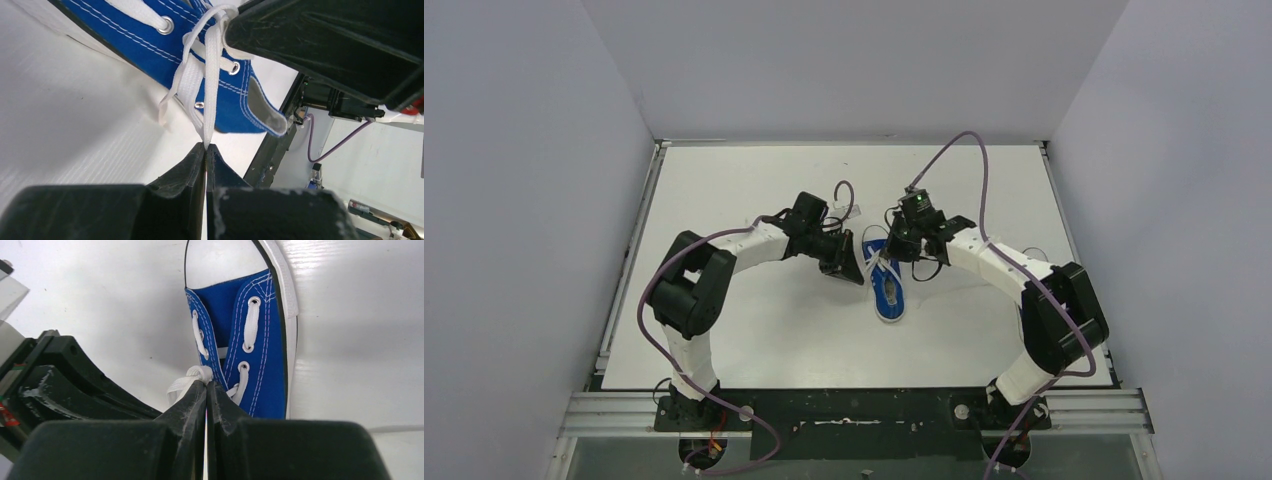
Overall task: Tie the shoes
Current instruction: Cross the shoelace with the shoelace.
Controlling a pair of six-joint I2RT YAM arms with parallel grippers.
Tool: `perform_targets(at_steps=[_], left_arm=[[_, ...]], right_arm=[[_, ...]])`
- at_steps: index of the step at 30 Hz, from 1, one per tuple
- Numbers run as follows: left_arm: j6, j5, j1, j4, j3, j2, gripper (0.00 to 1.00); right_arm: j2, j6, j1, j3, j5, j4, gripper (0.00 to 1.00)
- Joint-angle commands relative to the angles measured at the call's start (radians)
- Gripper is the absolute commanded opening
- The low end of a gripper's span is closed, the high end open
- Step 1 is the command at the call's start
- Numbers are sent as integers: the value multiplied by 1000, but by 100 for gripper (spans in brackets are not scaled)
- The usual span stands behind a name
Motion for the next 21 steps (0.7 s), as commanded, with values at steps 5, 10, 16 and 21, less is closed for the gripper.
perform_targets(at_steps=[5, 10, 16, 21], left_arm=[[-29, -39, 4, -1, 27, -2, 0], [-85, -40, 0, 72, -2, 18, 0], [-103, -40, -8, 111, -34, 31, 0], [-108, -31, -14, 125, -31, 60, 0]], right_arm=[[5, 66, 81, 94, 158, 20, 0], [23, -90, 134, 125, 243, -57, 0], [13, -169, 148, 127, 277, -108, 6], [7, -192, 149, 144, 268, -98, 13]])
